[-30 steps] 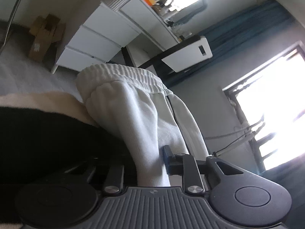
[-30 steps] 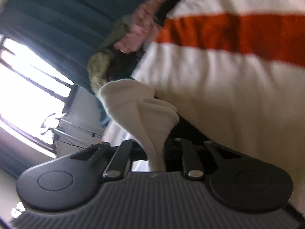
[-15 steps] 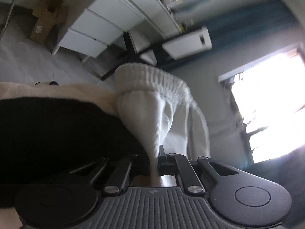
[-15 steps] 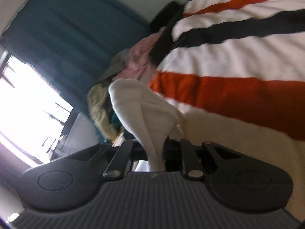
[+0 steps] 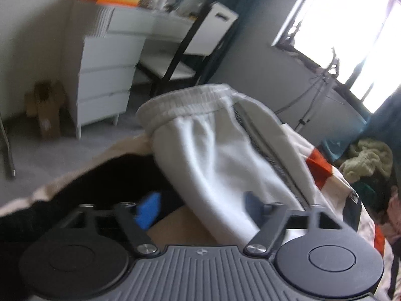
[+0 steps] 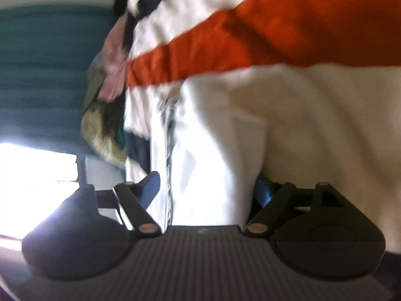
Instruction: Fold clothes
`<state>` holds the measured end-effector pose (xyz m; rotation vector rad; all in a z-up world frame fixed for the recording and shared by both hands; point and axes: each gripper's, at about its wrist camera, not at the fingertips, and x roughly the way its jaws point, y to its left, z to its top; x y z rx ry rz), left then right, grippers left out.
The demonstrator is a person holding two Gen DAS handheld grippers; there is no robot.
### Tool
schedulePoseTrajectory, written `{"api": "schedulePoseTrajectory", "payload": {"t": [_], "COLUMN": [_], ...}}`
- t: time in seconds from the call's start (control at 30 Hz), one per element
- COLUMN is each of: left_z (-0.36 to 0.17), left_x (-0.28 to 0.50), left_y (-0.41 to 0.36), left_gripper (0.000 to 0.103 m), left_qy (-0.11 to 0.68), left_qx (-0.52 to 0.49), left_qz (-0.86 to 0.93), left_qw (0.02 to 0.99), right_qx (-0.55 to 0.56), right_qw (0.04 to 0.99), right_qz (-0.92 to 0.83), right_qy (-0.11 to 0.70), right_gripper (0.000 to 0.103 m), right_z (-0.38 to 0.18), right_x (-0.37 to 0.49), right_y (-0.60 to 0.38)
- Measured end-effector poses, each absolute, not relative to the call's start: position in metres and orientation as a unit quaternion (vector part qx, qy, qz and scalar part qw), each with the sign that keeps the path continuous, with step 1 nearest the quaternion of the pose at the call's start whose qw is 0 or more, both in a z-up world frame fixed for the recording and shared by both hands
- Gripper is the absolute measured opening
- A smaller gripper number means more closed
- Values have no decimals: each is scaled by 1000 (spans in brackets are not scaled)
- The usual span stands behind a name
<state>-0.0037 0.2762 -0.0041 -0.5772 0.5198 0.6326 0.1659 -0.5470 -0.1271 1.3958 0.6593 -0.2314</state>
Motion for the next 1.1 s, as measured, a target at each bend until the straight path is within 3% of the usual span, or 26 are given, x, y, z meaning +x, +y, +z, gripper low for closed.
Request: {"api": "schedulePoseTrajectory", "payload": {"t": [0.13,0.33,0.6,0.83,1.1], "left_z": [6,9,-7,-29,-77], "left_x": [4,24,58,70,92], "left_y": [255,220,133,48,13], "left_gripper": [96,97,100,103,103], "left_qy": [253,263,246,214,317], "left_qx": [-225,-167,-152,-48,37], "left_qz": [288,241,167,102,89], "left_qw": [896,919,943,970,944], "right_qx": [605,561,563,563,538], "right_qw": [728,774,805,789,799], "right_qz": [-77,-76,-1,-73,-80], "right_qy": [313,284,185,233,257], "right_gripper": [80,81,81,80,80], "right_z": [-134,-129,-102,-126,-126], "right_x": [184,199,199,208,221], "right_y": [-540,-533,-539,-549,-544]}}
